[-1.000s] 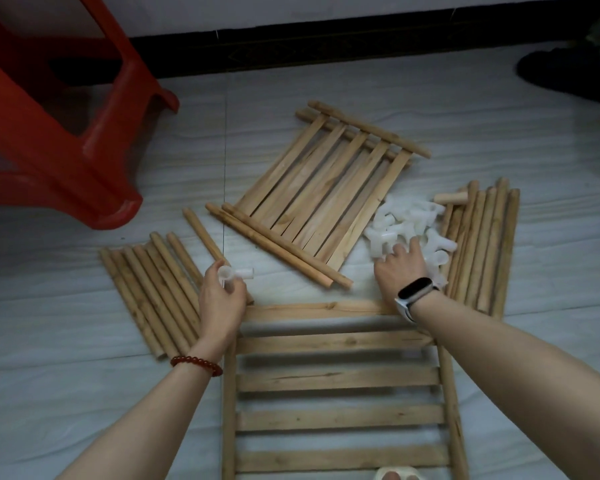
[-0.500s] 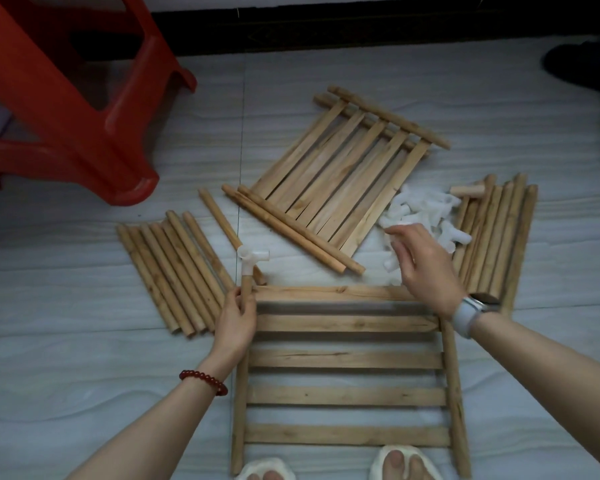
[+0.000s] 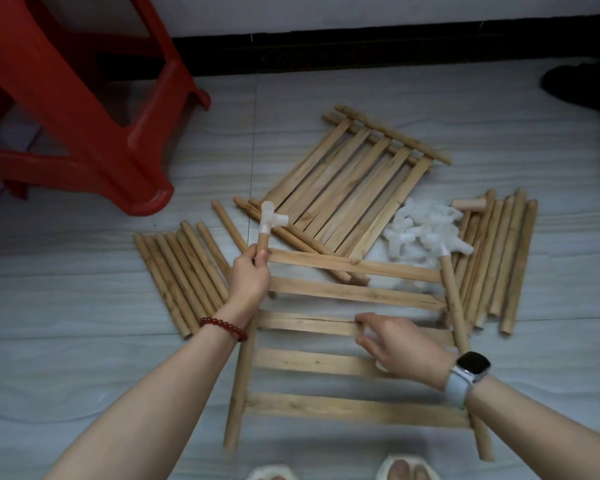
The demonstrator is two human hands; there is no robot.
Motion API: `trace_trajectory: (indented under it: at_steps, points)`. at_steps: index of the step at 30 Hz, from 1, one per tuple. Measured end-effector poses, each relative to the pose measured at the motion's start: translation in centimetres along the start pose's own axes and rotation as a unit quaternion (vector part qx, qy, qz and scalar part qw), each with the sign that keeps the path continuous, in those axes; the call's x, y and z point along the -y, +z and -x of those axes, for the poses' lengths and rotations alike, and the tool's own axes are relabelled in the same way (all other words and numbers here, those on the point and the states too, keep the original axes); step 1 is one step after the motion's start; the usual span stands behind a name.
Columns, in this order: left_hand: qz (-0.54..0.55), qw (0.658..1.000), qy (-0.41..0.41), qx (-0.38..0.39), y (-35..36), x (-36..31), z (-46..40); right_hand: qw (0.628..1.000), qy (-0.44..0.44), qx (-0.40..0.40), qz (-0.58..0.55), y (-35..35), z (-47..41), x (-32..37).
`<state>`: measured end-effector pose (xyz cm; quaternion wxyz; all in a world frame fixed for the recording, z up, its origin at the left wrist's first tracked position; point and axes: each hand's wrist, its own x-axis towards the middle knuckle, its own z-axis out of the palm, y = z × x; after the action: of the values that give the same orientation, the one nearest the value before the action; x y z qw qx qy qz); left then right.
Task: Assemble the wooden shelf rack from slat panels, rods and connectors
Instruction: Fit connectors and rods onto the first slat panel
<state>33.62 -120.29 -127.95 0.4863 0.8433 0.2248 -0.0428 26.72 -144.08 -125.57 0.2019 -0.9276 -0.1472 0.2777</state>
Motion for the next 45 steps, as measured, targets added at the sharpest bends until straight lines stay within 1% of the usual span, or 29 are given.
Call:
trace_trajectory:
  at_steps: [3,5,7,11,14,15,18,20,22,24,28,29,32,35,37,39,40,41,42,43,44,45]
  points:
    - [0.028,0.999,-0.025,-0.023,0.0,-0.8,-2.2,0.996,-0.039,-0.015,0.085,-0.7,-0.6,1.7]
    - [0.064,0.995,-0.071,-0.03,0.1,-0.8,-3.3,0.993,-0.05,-0.004,0.106,-1.0,-0.7,2.7]
    - [0.095,0.988,-0.116,-0.027,0.4,-0.5,-4.1,0.991,-0.05,0.017,0.125,-1.5,-0.9,3.2]
    - [0.126,0.974,-0.184,-0.028,1.3,0.4,-4.1,0.974,-0.045,0.034,0.218,-2.4,-1.5,2.9]
    - [0.146,0.967,-0.207,-0.026,1.7,0.7,-3.8,0.965,-0.04,0.067,0.251,-1.7,-1.6,2.9]
    - [0.154,0.966,-0.207,-0.021,1.7,0.6,-3.8,0.962,-0.041,0.064,0.261,-1.2,-1.5,2.9]
    - [0.189,0.957,-0.221,-0.001,1.3,0.0,-3.7,0.954,-0.057,0.009,0.293,0.4,-1.1,2.6]
    - [0.205,0.951,-0.231,0.014,0.8,-0.6,-3.2,0.951,-0.058,-0.011,0.302,0.9,-0.8,2.3]
    - [0.245,0.938,-0.242,0.026,0.3,-0.8,-2.4,0.95,-0.059,-0.031,0.304,0.7,-0.5,1.7]
    - [0.273,0.927,-0.255,0.044,0.2,-1.1,-0.9,0.953,-0.058,-0.045,0.293,0.0,-0.1,1.0]
    - [0.193,0.948,-0.243,0.067,-0.5,-2.0,2.1,0.966,-0.051,-0.07,0.244,-1.2,0.7,0.2]
    - [0.197,0.944,-0.251,0.082,-1.0,-2.5,2.7,0.971,-0.045,-0.078,0.224,-1.5,0.9,0.1]
    - [0.268,0.912,-0.281,0.135,-2.0,-3.6,5.3,0.978,-0.012,-0.108,0.181,-1.2,1.4,0.2]
    - [0.282,0.903,-0.299,0.126,-0.8,-4.5,8.7,0.984,0.022,-0.131,0.116,-0.7,1.8,1.1]
    - [0.303,0.89,-0.322,0.113,-0.6,-4.9,10.1,0.989,0.019,-0.135,0.051,-0.7,2.4,1.3]
    - [0.316,0.882,-0.33,0.117,-1.1,-5.3,10.5,0.986,0.036,-0.143,-0.082,-1.0,3.4,1.2]
    - [0.318,0.882,-0.327,0.122,-1.5,-5.5,10.5,0.971,0.062,-0.15,-0.176,-1.3,3.9,1.4]
    - [0.319,0.884,-0.32,0.123,-1.8,-5.9,10.4,0.932,0.098,-0.165,-0.307,-1.8,4.4,1.8]
    - [0.32,0.887,-0.313,0.119,-2.0,-6.4,10.3,0.855,0.129,-0.18,-0.469,-2.5,4.7,2.3]
    - [0.321,0.889,-0.309,0.11,-2.0,-7.1,10.2,0.747,0.144,-0.186,-0.622,-3.3,4.7,2.9]
    - [0.323,0.89,-0.307,0.101,-2.0,-7.7,10.2,0.639,0.144,-0.184,-0.733,-4.0,4.7,3.6]
    - [0.326,0.889,-0.306,0.094,-1.9,-8.2,10.1,0.555,0.137,-0.175,-0.801,-4.9,4.7,4.3]
